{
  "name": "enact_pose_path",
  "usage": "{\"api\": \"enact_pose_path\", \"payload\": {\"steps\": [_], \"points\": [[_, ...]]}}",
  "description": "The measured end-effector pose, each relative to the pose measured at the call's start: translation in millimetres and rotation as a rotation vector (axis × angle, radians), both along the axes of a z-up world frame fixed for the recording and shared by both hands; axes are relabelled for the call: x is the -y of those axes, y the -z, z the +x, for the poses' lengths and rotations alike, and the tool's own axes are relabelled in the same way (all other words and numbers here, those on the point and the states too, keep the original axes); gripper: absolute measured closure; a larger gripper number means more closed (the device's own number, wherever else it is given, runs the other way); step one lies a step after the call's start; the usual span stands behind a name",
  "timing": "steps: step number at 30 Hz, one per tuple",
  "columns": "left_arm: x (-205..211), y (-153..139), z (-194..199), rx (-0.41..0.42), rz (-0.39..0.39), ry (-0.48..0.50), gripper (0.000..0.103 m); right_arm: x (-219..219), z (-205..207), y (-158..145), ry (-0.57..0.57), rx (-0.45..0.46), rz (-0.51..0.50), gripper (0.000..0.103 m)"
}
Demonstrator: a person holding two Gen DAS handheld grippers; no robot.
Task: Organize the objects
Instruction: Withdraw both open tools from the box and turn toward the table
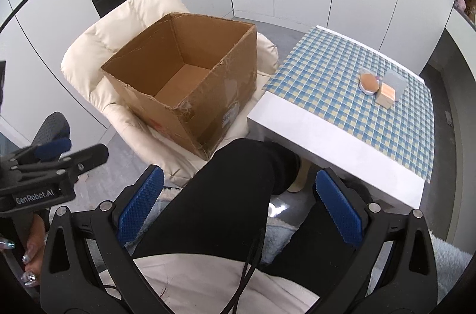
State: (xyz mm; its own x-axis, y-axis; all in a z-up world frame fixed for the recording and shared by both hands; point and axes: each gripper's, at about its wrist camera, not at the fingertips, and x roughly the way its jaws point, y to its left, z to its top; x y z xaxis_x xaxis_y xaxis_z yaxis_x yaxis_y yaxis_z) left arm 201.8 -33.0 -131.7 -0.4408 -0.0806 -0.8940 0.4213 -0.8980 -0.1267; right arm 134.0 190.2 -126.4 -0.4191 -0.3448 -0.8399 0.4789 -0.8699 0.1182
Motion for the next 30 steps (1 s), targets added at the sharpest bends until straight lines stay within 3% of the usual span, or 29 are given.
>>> {"api": "enact_pose_path", "payload": {"steps": [30], "points": [[-24.7, -2.0, -30.3, -0.002, -0.015, 0.054, 0.010, -24.5, -9.1, 14.8, 0.053, 0.046, -0.026, 0.000]]}}
